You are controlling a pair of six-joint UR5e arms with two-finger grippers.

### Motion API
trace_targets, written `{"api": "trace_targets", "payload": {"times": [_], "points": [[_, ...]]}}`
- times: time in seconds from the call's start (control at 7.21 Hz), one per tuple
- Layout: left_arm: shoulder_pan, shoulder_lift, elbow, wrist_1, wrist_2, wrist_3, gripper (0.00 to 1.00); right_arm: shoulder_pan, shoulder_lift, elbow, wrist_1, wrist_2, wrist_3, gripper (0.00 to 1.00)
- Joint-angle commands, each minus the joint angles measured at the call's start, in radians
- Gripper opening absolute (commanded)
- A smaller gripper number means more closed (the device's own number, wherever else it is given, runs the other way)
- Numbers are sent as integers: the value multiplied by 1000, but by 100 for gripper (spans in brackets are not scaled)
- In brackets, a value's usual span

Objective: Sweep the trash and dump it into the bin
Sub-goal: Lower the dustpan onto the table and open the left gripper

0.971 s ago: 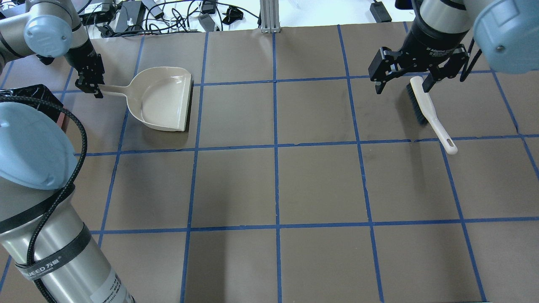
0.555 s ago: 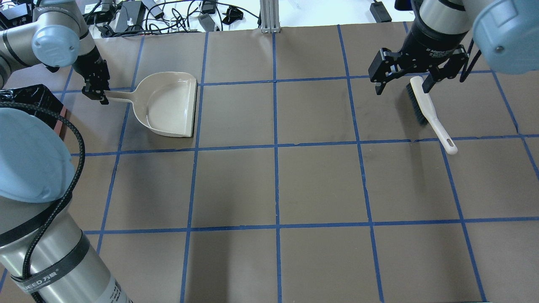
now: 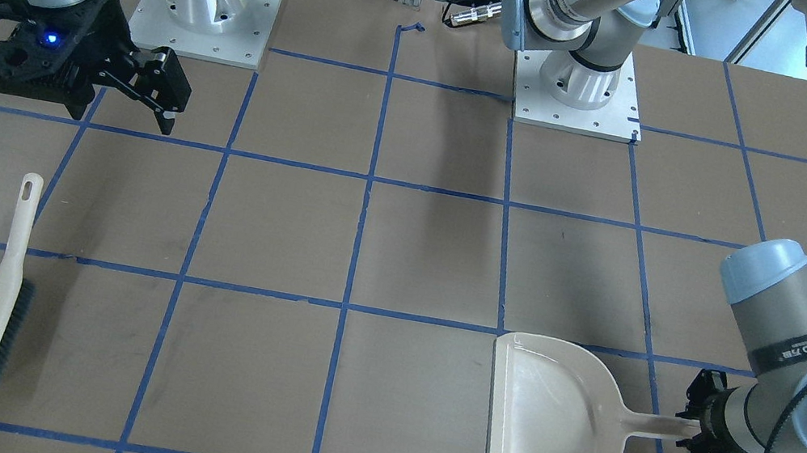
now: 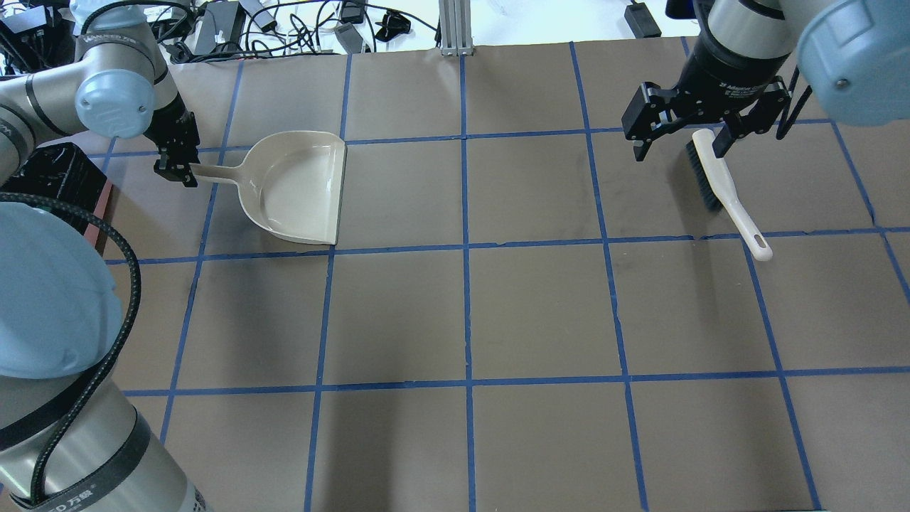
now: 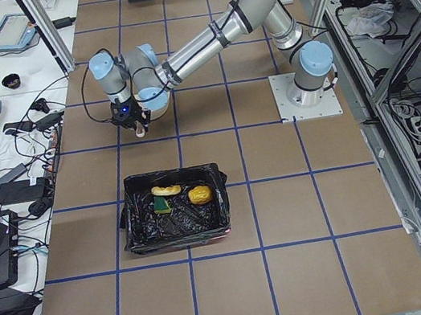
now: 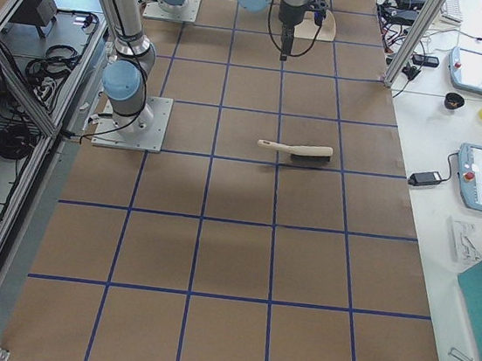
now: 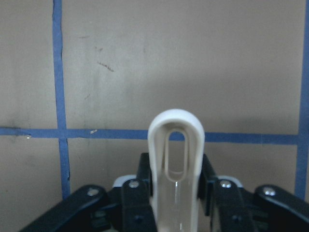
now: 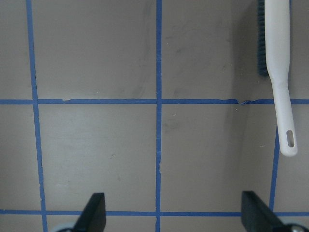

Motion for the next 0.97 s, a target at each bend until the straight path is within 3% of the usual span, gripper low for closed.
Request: {"api": "trace_targets", "payload": {"times": [0.0,0.42,0.69,0.83], "points": [[-11,22,-41,21,-2,6,0,0,0,0,-1,1,0,100],[-8,16,-46,34,-3,6,0,0,2,0,-1,-1,0,100],[-8,18,-44,34,-2,6,30,0,0,0,-4,1,0,100],[-8,19,-44,34,-2,6,40,0,0,-1,-4,1,1,100]]}}
